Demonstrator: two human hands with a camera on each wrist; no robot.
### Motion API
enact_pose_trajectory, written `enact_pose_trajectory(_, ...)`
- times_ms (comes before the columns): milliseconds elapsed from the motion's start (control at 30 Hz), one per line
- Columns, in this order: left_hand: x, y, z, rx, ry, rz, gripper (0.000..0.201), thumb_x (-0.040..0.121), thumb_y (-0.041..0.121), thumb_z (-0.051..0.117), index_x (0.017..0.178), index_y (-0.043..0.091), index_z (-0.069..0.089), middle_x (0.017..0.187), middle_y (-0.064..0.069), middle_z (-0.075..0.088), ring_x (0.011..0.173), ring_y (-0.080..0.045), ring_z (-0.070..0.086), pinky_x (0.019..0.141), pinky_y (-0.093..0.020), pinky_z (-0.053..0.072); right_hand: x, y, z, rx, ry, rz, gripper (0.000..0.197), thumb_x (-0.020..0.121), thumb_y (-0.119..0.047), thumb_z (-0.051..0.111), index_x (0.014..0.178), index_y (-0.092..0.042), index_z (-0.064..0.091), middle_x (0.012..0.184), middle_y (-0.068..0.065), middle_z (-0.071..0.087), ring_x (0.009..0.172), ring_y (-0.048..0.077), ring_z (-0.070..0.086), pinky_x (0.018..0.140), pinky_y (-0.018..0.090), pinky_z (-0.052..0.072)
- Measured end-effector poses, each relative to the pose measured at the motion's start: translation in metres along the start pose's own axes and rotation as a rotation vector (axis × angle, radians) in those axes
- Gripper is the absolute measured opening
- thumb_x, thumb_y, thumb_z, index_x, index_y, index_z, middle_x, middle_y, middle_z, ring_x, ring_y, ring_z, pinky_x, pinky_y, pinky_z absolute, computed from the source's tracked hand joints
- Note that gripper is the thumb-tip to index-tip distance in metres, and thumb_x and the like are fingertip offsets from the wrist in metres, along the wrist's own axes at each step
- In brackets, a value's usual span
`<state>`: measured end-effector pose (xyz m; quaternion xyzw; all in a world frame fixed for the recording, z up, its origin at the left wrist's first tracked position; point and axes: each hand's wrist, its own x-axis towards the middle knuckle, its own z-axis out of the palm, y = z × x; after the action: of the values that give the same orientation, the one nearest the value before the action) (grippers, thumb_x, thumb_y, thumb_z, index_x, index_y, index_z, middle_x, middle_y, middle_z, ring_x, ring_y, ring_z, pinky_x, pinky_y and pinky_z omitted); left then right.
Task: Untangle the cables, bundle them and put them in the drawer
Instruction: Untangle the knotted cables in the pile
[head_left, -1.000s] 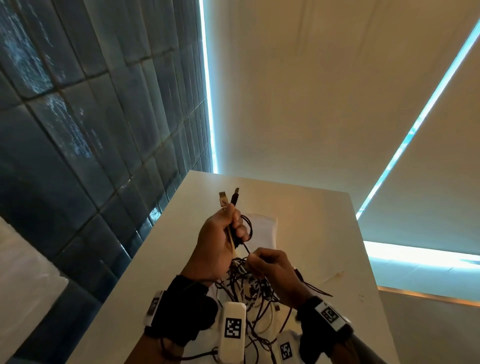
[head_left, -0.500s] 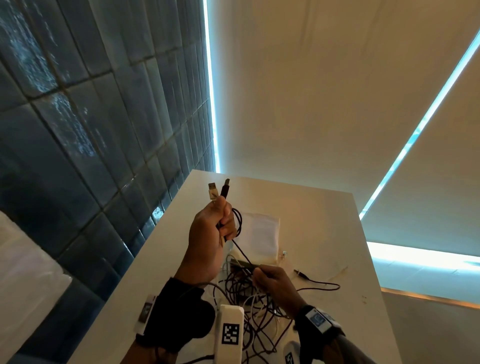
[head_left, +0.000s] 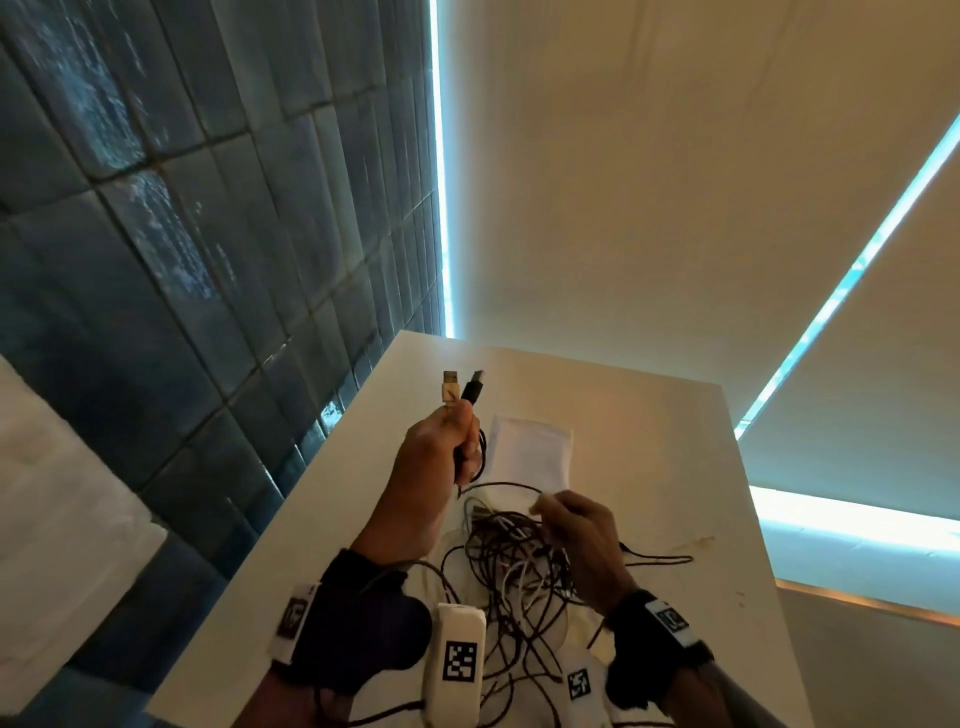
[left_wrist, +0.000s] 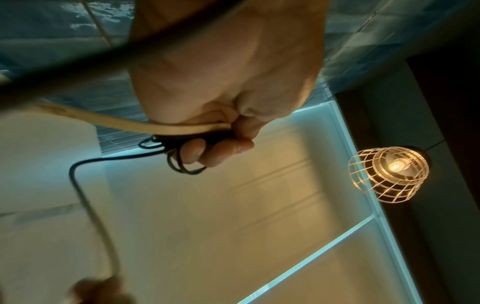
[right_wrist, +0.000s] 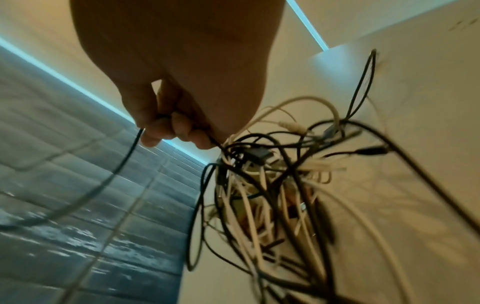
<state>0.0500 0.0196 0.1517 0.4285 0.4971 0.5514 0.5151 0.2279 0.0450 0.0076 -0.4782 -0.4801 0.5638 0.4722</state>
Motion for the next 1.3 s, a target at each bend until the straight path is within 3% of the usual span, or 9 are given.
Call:
enact_pose_trajectory(133, 0.003, -0.025, 0.010, 0.122, 0.077, -0.131, 0.046, 0.101, 0.021, 0.039, 0.057, 0.014, 0.051, 0.057, -0.008, 0.056, 0.057, -0.024, 0.043, 0.056, -0.031, 0.032, -0.004, -0.038, 0.010, 0.108, -0.031, -0.077, 0.020, 0.093, -0.012, 0.058, 0.084, 0.000, 0.069, 0.069, 0.011, 0.049, 0.065, 0.020, 0.043, 0.060, 0.030, 0.038)
enact_pose_trajectory(333, 0.009, -0.027, 0.024, 0.051, 0.077, -0.243, 0.034, 0.101, 0.021, 0.037, 0.073, 0.009, 0.052, 0.075, -0.009, 0.068, 0.063, -0.018, 0.059, 0.061, -0.029, 0.042, -0.012, -0.069, 0.021, 0.112, -0.224, -0.188, 0.021, 0.093, -0.010, 0.058, 0.079, -0.008, 0.073, 0.065, 0.000, 0.056, 0.063, 0.013, 0.043, 0.059, 0.023, 0.037)
enact_pose_trajectory(400, 0.009, -0.023, 0.026, -0.164, 0.045, -0.244, 0.035, 0.102, 0.023, 0.037, 0.071, 0.010, 0.048, 0.077, -0.011, 0.066, 0.071, -0.024, 0.060, 0.067, -0.034, 0.045, -0.014, -0.069, 0.023, 0.088, -0.253, -0.178, 0.020, 0.092, -0.011, 0.059, 0.077, -0.008, 0.072, 0.064, 0.000, 0.054, 0.062, 0.011, 0.044, 0.060, 0.022, 0.037)
enact_pose_trajectory(500, 0.009, -0.013, 0.026, -0.406, 0.031, -0.187, 0.038, 0.102, 0.023, 0.037, 0.067, 0.010, 0.045, 0.061, -0.003, 0.050, 0.061, -0.020, 0.053, 0.065, -0.034, 0.042, -0.019, -0.059, 0.021, 0.071, -0.284, -0.133, 0.022, 0.093, -0.009, 0.057, 0.074, -0.008, 0.069, 0.064, -0.006, 0.059, 0.060, 0.004, 0.049, 0.059, 0.016, 0.040)
enact_pose_trajectory(600, 0.007, -0.003, 0.028, -0.431, 0.001, -0.112, 0.040, 0.103, 0.025, 0.034, 0.066, 0.012, 0.040, 0.056, 0.001, 0.037, 0.052, -0.014, 0.037, 0.060, -0.031, 0.035, -0.022, -0.046, 0.018, 0.022, -0.311, -0.094, 0.023, 0.094, -0.017, 0.057, 0.073, -0.012, 0.066, 0.067, -0.005, 0.058, 0.062, 0.006, 0.048, 0.061, 0.018, 0.040)
enact_pose_trajectory(767, 0.001, 0.005, 0.028, -0.320, -0.061, 0.002, 0.041, 0.103, 0.024, 0.032, 0.064, 0.012, 0.039, 0.054, 0.003, 0.032, 0.048, -0.010, 0.028, 0.054, -0.030, 0.026, -0.021, -0.026, 0.018, -0.043, -0.277, -0.022, 0.028, 0.098, -0.019, 0.051, 0.077, -0.004, 0.064, 0.071, 0.002, 0.058, 0.061, 0.004, 0.050, 0.058, 0.013, 0.041)
enact_pose_trajectory(900, -0.003, 0.013, 0.023, -0.322, -0.058, 0.058, 0.039, 0.102, 0.021, 0.033, 0.065, 0.013, 0.041, 0.057, 0.003, 0.033, 0.046, -0.009, 0.024, 0.050, -0.027, 0.023, -0.017, -0.004, 0.014, -0.117, -0.256, 0.033, 0.031, 0.099, -0.024, 0.052, 0.071, -0.015, 0.065, 0.069, 0.001, 0.055, 0.069, 0.017, 0.047, 0.064, 0.024, 0.040)
enact_pose_trajectory(1133, 0.000, 0.016, 0.011, -0.234, -0.047, 0.105, 0.039, 0.103, 0.023, 0.032, 0.066, 0.012, 0.042, 0.058, 0.002, 0.039, 0.047, -0.009, 0.031, 0.049, -0.025, 0.028, -0.023, 0.011, 0.007, -0.148, -0.188, 0.038, 0.029, 0.099, -0.015, 0.050, 0.073, -0.008, 0.063, 0.065, -0.004, 0.057, 0.060, 0.008, 0.049, 0.055, 0.017, 0.041)
enact_pose_trajectory(1300, 0.006, 0.016, -0.004, -0.077, 0.019, 0.057, 0.042, 0.103, 0.021, 0.034, 0.064, 0.011, 0.046, 0.051, 0.001, 0.047, 0.051, -0.015, 0.044, 0.061, -0.034, 0.038, -0.036, -0.004, -0.034, -0.139, -0.042, 0.029, 0.027, 0.095, -0.027, 0.054, 0.077, -0.009, 0.061, 0.063, -0.001, 0.043, 0.053, 0.006, 0.035, 0.047, 0.019, 0.028)
